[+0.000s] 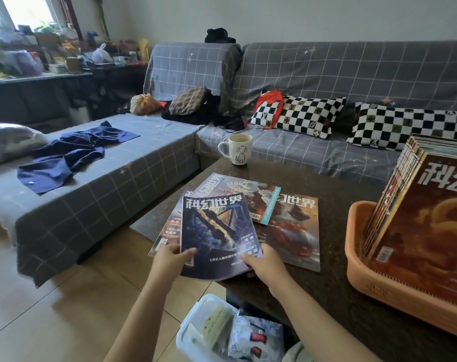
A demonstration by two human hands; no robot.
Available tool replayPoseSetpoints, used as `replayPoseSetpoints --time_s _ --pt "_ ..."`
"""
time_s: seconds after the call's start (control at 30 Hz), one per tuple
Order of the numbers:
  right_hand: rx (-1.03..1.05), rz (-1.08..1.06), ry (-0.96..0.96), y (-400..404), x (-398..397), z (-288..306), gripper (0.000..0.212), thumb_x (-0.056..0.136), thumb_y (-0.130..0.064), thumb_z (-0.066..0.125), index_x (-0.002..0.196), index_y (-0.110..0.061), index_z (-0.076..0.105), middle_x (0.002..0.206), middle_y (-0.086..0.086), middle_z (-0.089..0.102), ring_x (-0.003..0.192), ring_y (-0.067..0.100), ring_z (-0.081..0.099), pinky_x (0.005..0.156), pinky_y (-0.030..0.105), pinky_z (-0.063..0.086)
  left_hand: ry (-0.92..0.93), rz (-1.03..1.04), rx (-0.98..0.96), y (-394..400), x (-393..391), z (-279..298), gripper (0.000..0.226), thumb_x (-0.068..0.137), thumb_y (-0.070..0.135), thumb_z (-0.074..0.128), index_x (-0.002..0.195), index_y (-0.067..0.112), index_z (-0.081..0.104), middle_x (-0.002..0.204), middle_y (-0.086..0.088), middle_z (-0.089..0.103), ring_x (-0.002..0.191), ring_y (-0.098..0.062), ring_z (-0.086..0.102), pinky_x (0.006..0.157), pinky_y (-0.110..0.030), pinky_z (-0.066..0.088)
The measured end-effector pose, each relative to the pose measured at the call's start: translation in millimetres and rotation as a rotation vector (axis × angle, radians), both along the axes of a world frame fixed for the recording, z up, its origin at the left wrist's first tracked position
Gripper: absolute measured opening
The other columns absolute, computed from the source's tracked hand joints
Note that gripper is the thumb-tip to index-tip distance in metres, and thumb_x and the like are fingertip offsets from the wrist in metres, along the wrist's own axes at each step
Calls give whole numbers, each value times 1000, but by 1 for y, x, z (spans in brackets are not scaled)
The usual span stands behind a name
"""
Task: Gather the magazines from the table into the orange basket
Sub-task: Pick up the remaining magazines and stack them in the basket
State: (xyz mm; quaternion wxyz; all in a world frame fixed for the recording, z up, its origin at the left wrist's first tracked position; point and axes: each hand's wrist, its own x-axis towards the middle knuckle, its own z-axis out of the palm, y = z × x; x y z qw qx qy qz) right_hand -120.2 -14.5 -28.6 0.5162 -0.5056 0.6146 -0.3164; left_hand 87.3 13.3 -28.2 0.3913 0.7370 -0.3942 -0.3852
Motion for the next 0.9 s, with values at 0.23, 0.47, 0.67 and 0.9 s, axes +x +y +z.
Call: replayPoseSetpoints --time_s 0.23,0.47,0.67,0.9 --pt "-28 -4 -288 27 -27 14 14 92 -6 56 103 -12 53 109 12 63 89 23 65 60 31 58 274 -12 -159 24 -24 9 10 94 14 60 103 12 61 100 -13 70 86 -29 70 72 -40 57" --pt "-172 -12 -462 49 -85 56 37 87 -9 63 118 -26 53 111 2 69 104 21 65 89 42 53 451 -160 -339 39 -63 54 19 96 12 55 114 8 58 104 -14 71 93 -31 71 73 -40 59" --pt "-347 -65 -401 70 -144 92 40 87 -15 63 117 -37 47 111 -5 68 103 12 65 91 33 48 487 -334 -402 36 -119 86 16 95 9 55 110 9 59 94 -9 76 83 -22 73 63 -31 59" --pt "-445 -267 -270 91 -221 108 49 86 -22 66 126 -35 40 119 -9 61 110 12 58 100 45 45 474 -514 -428 22 -198 101 16 95 8 55 110 11 60 102 -13 74 95 -31 71 83 -47 56"
